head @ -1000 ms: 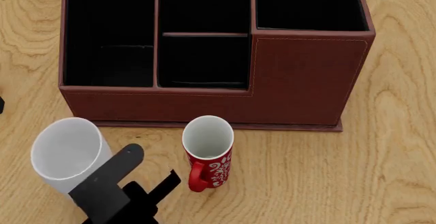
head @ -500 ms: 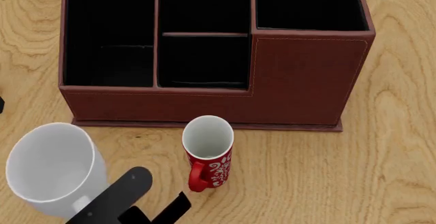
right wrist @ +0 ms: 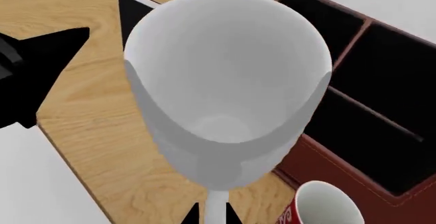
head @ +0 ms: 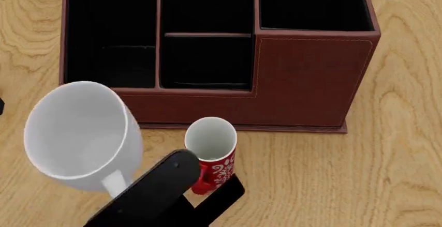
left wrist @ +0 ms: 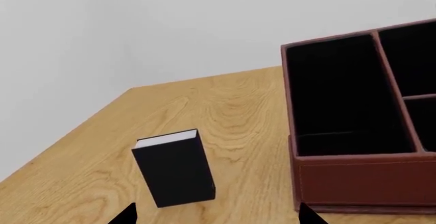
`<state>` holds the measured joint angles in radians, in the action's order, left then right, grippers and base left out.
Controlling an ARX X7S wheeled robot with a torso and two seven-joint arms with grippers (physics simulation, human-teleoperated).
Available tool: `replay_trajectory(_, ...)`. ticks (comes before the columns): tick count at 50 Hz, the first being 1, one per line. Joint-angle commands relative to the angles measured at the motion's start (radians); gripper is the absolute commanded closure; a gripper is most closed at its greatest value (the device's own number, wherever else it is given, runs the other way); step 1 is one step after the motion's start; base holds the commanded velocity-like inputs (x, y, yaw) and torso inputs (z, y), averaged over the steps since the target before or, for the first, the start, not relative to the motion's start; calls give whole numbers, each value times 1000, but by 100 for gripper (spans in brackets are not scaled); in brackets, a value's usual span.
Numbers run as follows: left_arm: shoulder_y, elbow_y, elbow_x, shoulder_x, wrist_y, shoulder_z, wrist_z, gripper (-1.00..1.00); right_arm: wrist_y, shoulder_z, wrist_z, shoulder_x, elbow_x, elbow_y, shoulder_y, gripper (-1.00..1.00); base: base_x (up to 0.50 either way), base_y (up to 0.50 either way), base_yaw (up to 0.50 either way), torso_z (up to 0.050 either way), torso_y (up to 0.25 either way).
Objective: Pick up the white mug and place it to the right of the caddy.
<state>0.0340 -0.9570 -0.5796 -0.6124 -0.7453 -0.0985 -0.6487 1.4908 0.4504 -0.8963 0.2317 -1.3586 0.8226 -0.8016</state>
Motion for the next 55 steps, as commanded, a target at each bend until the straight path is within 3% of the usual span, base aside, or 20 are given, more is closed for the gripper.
replay_trajectory(1, -9, -12, -9, -5, -10, 7, -11, -100, 1, -82, -246, 108, -298, -3, -134, 100, 0, 0, 0, 0, 0)
replay_trajectory(13, -13, -22, -22, -13, -15, 6, -22, -100, -70, -193, -209, 251, -364, -51, -175, 100, 0, 0, 0, 0, 0)
replay_trajectory(29, -33, -15, -29, -18, -16, 25, -29, -100, -121, -349, 21, 404, -155, -171, -124, 100, 0, 0, 0, 0, 1)
replay_trajectory(55, -108, -12, -59, -25, -52, 71, -49, -100, -87, -442, -176, 654, -326, -353, -235, 100, 0, 0, 0, 0, 0)
